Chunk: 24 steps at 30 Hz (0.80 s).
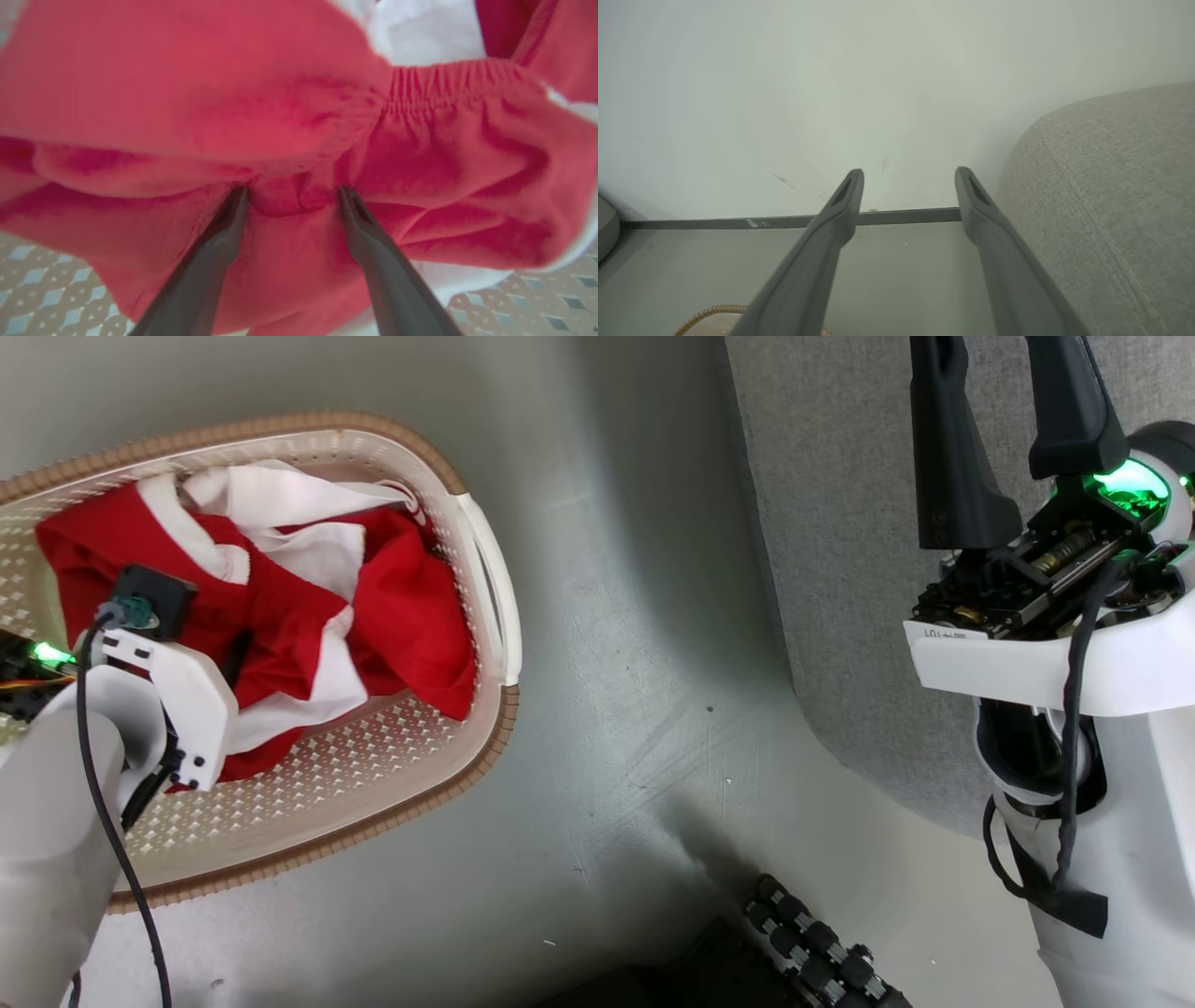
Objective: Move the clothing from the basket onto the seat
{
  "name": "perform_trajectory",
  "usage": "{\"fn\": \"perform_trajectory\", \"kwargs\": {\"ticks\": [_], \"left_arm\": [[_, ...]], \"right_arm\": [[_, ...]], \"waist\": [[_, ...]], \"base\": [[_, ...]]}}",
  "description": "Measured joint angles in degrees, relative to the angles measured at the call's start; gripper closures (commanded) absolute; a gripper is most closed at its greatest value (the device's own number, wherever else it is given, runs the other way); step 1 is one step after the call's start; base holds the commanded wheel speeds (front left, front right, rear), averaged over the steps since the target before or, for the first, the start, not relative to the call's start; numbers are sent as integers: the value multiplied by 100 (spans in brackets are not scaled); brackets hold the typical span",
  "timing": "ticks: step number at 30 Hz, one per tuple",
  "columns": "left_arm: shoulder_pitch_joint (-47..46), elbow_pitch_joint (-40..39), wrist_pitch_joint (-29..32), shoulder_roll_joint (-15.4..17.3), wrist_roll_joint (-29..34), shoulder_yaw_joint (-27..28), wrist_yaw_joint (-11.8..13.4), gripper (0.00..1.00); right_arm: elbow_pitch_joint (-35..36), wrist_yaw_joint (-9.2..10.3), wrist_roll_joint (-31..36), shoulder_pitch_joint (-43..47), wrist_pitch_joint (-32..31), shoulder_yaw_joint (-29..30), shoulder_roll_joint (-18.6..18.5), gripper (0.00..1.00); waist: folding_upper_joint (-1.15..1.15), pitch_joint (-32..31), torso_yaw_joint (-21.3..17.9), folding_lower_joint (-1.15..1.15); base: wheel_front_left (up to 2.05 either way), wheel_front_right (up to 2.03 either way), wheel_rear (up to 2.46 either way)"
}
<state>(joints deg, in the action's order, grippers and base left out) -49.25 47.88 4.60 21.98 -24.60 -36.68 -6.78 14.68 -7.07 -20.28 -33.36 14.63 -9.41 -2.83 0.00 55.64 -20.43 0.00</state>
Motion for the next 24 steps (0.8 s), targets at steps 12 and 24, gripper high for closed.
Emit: {"fn": "perform_trajectory", "kwargs": {"ticks": [12,24], "left_arm": [[-354,487,416,111,227,-109,92,0],[-552,681,448,87,264,-157,132,100]], "right_arm": [[24,0,-148,-125,0,-43,2,0],[3,0,-188,-237,0,-48,4,0]], "waist": [[0,227,-268,0],[0,252,-344,0]], "base": [[0,0,0],[0,0,0]]}}
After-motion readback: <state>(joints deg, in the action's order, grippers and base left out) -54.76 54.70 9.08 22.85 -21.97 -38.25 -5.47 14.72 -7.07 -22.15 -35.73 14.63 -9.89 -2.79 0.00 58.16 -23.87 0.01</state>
